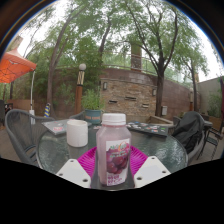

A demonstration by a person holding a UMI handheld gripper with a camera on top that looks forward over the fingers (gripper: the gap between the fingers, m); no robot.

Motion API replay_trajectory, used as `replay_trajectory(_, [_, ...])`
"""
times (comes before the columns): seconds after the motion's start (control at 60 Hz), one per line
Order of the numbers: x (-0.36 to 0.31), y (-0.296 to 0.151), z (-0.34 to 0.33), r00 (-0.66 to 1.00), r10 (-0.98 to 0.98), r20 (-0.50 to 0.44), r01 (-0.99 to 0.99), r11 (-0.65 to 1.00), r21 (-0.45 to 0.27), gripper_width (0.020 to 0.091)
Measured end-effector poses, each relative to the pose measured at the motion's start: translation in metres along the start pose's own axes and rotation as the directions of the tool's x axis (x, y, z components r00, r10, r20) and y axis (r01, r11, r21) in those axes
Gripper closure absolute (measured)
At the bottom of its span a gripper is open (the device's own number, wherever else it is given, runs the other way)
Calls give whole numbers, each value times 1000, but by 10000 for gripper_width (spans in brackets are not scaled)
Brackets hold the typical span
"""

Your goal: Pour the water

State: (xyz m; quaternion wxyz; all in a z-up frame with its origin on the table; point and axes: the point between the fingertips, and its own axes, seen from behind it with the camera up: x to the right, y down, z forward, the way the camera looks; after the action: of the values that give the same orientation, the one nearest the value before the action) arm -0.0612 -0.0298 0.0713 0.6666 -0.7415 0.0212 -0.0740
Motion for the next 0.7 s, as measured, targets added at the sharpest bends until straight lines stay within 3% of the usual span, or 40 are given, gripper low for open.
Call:
replay_trajectory(0.117, [-7,-10,16,981,-194,-7,193,981,-24,671])
replay_trajectory(0.233, [-14,-47,46,867,-496,-39,495,868,-43,670])
replay_trajectory(0.3, [-20,-62,69,703,-709,-63,709,705,-29,672])
replay_trajectory(0.383, [-37,-99,99,321,-943,-85,943,327,-67,671])
replay_trajectory(0.483, [-46,-122,131,-103,-988,-118,992,-92,-89,672])
replay_trajectory(0.6, [-49,-139,151,-412,-901,-136,907,-392,-151,674])
replay_trajectory(0.7, [-59,-147,163,-621,-770,-149,783,-600,-162,673])
